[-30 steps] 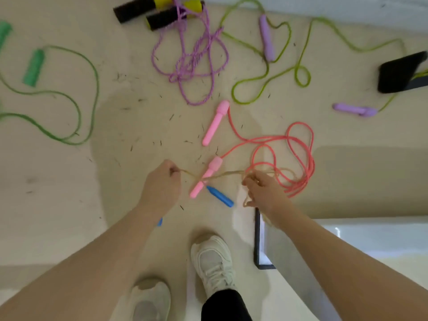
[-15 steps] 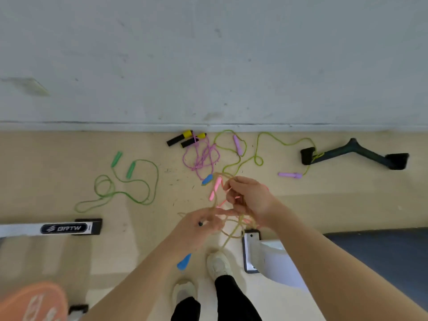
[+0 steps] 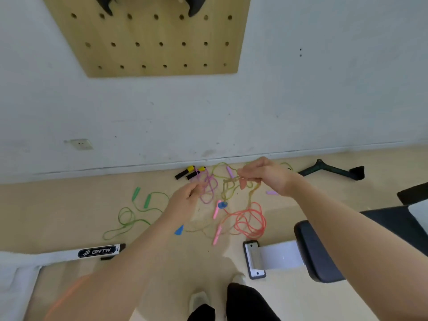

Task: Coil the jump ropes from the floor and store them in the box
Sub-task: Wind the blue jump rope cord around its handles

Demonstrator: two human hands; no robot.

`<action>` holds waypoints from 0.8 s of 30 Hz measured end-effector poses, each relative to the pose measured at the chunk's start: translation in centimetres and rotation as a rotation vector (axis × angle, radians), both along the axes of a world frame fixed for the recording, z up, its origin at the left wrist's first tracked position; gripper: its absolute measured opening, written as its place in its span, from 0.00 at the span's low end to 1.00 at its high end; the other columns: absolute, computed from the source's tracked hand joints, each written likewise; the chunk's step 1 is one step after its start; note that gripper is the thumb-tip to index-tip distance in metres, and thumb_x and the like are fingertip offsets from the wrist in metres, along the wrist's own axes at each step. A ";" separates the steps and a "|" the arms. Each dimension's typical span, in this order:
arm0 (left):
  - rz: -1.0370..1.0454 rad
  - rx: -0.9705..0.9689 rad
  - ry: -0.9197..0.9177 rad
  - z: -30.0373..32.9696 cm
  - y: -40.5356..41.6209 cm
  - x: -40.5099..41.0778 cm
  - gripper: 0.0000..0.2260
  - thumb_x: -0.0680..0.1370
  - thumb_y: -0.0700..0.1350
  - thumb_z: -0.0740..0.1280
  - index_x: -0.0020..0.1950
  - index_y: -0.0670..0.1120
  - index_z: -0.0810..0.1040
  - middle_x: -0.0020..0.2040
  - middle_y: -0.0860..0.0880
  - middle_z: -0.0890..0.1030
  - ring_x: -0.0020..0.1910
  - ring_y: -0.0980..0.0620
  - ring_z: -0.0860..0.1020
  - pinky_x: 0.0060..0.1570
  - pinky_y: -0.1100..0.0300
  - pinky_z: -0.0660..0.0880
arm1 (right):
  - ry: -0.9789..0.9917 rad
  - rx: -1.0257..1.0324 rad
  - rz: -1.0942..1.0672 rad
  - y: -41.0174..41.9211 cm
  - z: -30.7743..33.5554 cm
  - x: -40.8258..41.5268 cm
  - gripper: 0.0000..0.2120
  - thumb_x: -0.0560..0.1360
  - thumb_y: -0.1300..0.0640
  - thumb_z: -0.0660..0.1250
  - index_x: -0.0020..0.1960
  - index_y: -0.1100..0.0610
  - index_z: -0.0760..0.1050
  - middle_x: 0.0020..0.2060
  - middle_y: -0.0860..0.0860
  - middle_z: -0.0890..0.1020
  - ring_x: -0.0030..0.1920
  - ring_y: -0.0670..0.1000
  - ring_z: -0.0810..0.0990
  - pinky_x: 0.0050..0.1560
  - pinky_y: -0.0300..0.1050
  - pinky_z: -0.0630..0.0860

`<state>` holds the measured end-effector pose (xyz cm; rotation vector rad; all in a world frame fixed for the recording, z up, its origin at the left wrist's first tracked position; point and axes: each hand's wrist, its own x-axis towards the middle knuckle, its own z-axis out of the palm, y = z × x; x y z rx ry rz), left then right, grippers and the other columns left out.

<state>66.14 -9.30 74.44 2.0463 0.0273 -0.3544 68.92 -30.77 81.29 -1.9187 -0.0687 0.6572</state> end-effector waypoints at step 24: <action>-0.326 -0.020 0.079 5.8 -18.1 -8.2 0.11 0.80 0.45 0.58 0.39 0.49 0.74 0.29 0.48 0.72 0.31 0.51 0.72 0.40 0.56 0.71 | -0.118 -0.186 -0.034 -14.5 1.0 -9.5 0.28 0.72 0.71 0.56 0.68 0.52 0.67 0.61 0.49 0.74 0.66 0.51 0.70 0.59 0.39 0.67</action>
